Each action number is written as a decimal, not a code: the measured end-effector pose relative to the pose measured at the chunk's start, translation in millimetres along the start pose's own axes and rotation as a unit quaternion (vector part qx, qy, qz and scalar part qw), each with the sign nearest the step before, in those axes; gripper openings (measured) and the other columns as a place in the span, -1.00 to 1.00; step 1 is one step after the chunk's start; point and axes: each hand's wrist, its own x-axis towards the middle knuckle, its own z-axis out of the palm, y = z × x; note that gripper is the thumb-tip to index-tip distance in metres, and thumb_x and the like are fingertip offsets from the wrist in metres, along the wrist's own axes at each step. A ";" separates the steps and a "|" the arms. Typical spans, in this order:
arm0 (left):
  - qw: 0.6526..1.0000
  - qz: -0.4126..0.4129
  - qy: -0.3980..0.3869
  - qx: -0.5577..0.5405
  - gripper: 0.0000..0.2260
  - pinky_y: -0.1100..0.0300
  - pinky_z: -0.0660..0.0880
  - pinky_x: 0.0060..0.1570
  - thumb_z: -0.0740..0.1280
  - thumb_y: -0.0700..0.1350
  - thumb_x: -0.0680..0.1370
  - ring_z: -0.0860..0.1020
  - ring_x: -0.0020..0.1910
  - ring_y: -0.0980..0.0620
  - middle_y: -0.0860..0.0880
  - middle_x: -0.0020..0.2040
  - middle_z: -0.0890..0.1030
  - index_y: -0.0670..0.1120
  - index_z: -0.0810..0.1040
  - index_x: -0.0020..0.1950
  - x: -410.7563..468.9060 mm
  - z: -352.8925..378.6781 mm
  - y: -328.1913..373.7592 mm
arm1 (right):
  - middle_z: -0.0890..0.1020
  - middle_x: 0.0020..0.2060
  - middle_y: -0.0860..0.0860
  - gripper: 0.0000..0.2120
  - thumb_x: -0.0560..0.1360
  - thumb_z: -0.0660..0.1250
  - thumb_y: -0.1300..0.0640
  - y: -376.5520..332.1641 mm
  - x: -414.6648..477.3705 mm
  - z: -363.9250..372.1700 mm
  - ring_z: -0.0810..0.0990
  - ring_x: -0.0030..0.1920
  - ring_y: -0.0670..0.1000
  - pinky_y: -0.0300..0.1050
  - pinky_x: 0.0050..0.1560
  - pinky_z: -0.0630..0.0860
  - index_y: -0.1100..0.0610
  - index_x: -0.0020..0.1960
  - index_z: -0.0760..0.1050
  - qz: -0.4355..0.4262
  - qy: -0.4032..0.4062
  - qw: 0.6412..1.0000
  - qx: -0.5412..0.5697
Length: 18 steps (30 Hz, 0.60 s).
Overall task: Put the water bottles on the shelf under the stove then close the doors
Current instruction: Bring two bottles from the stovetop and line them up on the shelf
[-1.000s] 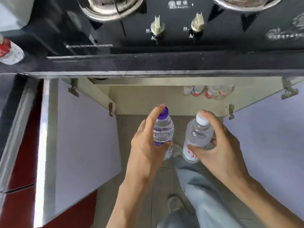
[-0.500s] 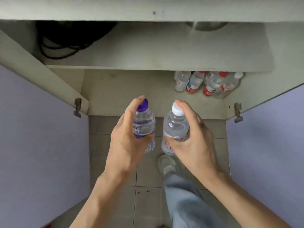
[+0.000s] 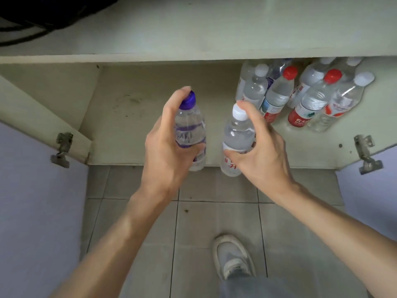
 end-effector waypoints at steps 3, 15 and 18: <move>0.999 0.043 0.010 0.002 0.01 -0.03 0.72 0.14 0.65 -0.43 0.36 0.68 0.23 -0.02 0.18 0.34 0.60 0.26 0.33 0.61 20.1 15.5 -32.0 | 0.61 0.19 0.01 -0.07 0.37 0.65 0.25 29.7 18.5 22.7 0.57 -0.04 0.06 0.04 0.01 0.61 -0.21 0.56 0.30 -0.017 0.012 1.000 0.012; 0.996 0.081 0.009 0.026 0.01 -0.01 0.72 0.08 0.64 -0.39 0.36 0.68 0.15 0.08 0.27 0.27 0.61 0.28 0.34 0.63 59.4 49.0 -106.8 | 0.58 0.24 -0.12 -0.02 0.34 0.67 0.23 82.6 49.0 81.7 0.58 0.04 -0.02 -0.01 0.10 0.61 -0.21 0.58 0.28 -0.061 0.033 0.997 0.038; 0.996 0.079 0.003 0.042 0.04 -0.06 0.71 0.12 0.66 -0.37 0.35 0.69 0.18 0.04 0.18 0.30 0.61 0.32 0.31 0.62 64.7 47.7 -120.7 | 0.58 0.23 -0.06 0.01 0.35 0.68 0.21 87.0 53.7 84.6 0.58 0.04 0.03 -0.03 0.09 0.58 -0.21 0.62 0.24 -0.067 0.040 0.997 0.027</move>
